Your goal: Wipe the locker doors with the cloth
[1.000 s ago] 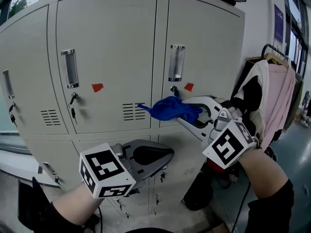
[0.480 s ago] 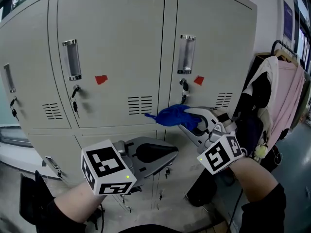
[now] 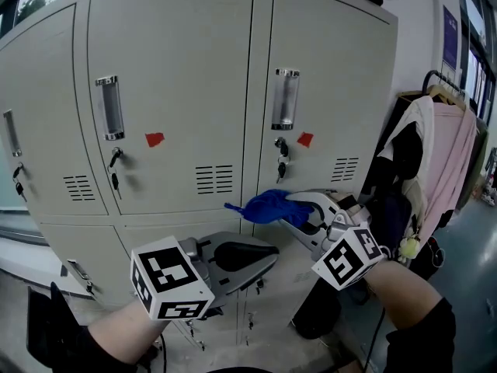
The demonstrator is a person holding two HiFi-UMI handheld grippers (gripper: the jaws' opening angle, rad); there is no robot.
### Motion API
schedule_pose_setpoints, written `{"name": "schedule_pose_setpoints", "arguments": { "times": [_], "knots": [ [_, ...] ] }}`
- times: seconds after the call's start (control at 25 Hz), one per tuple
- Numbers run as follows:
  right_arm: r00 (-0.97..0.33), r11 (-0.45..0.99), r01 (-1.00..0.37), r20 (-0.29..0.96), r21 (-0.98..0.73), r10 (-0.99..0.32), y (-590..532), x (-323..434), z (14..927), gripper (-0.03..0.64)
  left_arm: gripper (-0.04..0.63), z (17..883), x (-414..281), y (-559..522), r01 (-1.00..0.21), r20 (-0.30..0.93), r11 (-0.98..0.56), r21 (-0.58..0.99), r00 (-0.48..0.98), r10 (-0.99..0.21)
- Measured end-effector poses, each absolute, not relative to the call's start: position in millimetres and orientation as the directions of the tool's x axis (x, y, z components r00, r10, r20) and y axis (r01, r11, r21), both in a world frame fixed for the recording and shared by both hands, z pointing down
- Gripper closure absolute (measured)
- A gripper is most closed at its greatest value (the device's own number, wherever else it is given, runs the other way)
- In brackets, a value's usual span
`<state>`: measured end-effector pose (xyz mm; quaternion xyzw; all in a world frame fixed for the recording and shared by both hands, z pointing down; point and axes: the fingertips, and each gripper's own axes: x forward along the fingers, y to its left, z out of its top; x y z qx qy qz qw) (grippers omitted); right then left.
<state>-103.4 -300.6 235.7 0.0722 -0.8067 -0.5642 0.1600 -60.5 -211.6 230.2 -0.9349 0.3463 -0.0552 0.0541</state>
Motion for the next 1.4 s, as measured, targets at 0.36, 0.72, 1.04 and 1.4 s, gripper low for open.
{"name": "schedule_pose_setpoints", "arguments": {
  "times": [0.36,0.72,1.04,1.4],
  "knots": [
    [-0.953,0.13,-0.06,-0.019,0.99,-0.302,-279,-68,64,0.514,0.588,213,-56,-209,-0.641,0.035,-0.745,-0.182,0.753,-0.657],
    [-0.881,0.0,-0.266,-0.244,0.964,-0.406,-320,-56,-97,0.514,0.588,211,-58,-214,-0.669,0.041,-0.719,-0.191,0.726,-0.687],
    [-0.85,-0.039,-0.259,-0.247,0.965,-0.466,-344,-61,-123,0.514,0.588,209,-65,-219,-0.698,0.046,-0.689,-0.196,0.695,-0.717],
    [-0.873,0.024,-0.148,-0.119,0.989,-0.474,-346,-65,-30,0.514,0.588,216,-57,-225,-0.69,0.081,-0.699,-0.187,0.699,-0.711]
  ]
}}
